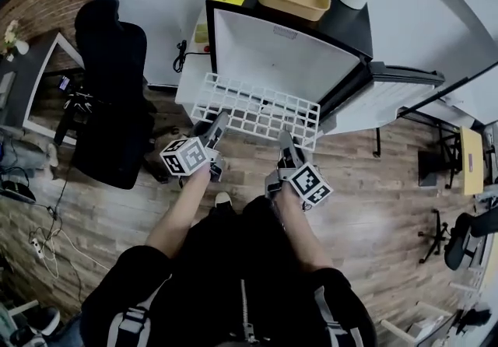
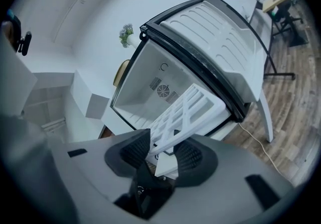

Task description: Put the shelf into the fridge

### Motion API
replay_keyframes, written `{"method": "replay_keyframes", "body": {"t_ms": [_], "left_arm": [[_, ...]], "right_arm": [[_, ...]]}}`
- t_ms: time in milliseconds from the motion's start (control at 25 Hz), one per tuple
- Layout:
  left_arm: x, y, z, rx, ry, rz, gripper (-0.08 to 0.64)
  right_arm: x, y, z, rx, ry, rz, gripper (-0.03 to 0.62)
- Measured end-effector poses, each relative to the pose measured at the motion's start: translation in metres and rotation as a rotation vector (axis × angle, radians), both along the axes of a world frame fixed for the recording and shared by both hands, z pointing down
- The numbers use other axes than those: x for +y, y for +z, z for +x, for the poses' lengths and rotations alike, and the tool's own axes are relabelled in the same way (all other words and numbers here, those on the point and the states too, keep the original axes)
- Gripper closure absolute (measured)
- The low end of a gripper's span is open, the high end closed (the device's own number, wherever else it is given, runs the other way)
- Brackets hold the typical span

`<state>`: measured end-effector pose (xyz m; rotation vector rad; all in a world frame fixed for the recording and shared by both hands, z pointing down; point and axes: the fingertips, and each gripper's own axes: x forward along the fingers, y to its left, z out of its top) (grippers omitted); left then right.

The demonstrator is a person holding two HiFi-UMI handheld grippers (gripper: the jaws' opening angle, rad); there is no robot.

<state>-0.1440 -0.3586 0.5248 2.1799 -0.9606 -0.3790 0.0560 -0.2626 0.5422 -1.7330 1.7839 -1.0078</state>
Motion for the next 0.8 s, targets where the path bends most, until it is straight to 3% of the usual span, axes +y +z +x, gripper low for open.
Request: {"method": "replay_keyframes", "body": {"t_ms": [800], "left_arm": [[-0.045,0.027,0.027,0.006,0.081,-0.045,0.397]], "right_arm": [[-0.033,0.017,0.020,0.025,0.054,-0.019,0.442]]}}
